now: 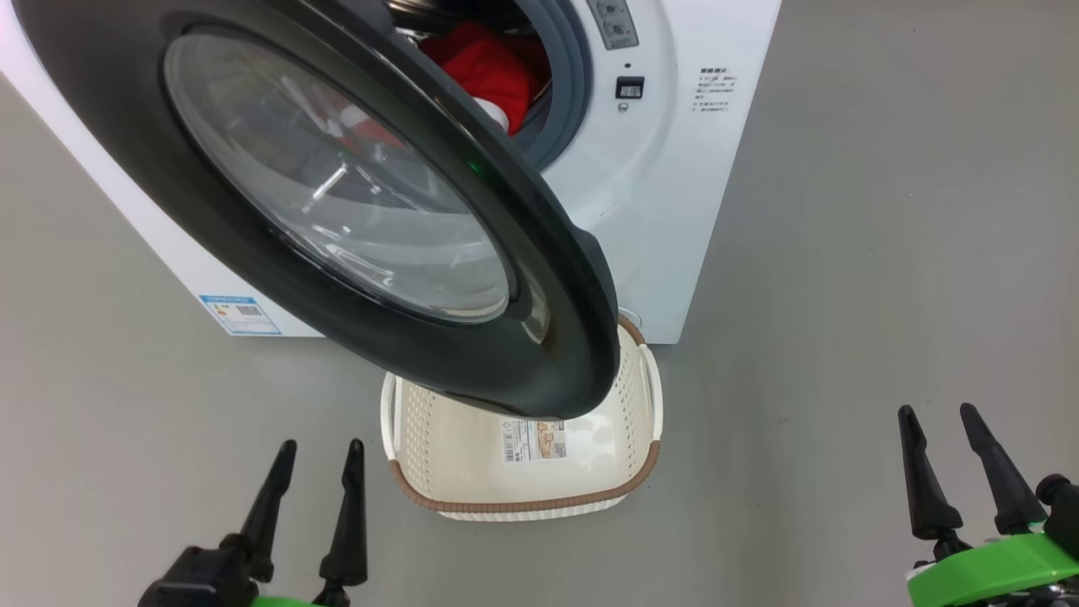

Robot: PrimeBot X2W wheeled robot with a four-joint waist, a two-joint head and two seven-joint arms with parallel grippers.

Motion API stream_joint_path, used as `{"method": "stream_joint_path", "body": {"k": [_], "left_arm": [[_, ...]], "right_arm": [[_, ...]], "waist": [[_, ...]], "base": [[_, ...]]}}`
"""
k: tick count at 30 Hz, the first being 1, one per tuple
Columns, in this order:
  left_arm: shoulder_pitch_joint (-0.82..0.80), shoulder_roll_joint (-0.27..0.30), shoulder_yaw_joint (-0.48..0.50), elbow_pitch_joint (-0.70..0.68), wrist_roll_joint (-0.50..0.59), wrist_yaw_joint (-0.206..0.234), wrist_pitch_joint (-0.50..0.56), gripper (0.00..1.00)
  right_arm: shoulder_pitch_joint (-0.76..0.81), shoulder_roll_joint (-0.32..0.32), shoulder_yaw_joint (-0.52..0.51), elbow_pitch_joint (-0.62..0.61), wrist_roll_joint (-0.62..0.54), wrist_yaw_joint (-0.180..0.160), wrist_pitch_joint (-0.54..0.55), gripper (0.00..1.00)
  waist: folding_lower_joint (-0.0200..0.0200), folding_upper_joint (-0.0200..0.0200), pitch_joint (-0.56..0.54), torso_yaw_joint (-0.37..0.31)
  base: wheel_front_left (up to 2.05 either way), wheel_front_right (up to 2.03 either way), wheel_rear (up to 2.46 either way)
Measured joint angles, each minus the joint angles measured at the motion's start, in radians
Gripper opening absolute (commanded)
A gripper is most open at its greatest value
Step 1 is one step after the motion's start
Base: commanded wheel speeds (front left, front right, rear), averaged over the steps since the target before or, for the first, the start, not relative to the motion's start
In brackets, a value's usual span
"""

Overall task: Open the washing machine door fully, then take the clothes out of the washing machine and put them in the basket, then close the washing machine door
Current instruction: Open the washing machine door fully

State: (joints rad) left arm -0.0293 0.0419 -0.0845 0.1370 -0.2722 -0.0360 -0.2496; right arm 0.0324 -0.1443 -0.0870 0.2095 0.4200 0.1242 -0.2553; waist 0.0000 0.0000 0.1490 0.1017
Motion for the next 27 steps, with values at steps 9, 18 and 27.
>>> {"method": "stream_joint_path", "body": {"k": [9, 18, 27], "left_arm": [[0.01, 0.0, -0.002, 0.0, 0.0, -0.001, 0.0, 1.0], [0.01, 0.0, -0.003, 0.0, 0.007, -0.001, 0.0, 1.0], [0.009, 0.0, -0.011, 0.0, 0.007, -0.001, 0.0, 1.0]], "right_arm": [[0.005, 0.003, 0.0, 0.007, -0.008, 0.0, 0.0, 1.0], [0.005, 0.004, 0.024, -0.006, 0.012, 0.0, 0.0, 0.97], [-0.053, -0.007, 0.133, -0.033, 0.166, 0.0, 0.0, 0.0]], "waist": [[0.0, 0.0, 0.001, 0.0], [0.0, 0.0, 0.003, 0.003], [0.0, 0.0, 0.007, 0.01]], "base": [[0.0, 0.0, 0.0], [0.0, 0.0, 0.0], [0.0, 0.0, 0.0]]}}
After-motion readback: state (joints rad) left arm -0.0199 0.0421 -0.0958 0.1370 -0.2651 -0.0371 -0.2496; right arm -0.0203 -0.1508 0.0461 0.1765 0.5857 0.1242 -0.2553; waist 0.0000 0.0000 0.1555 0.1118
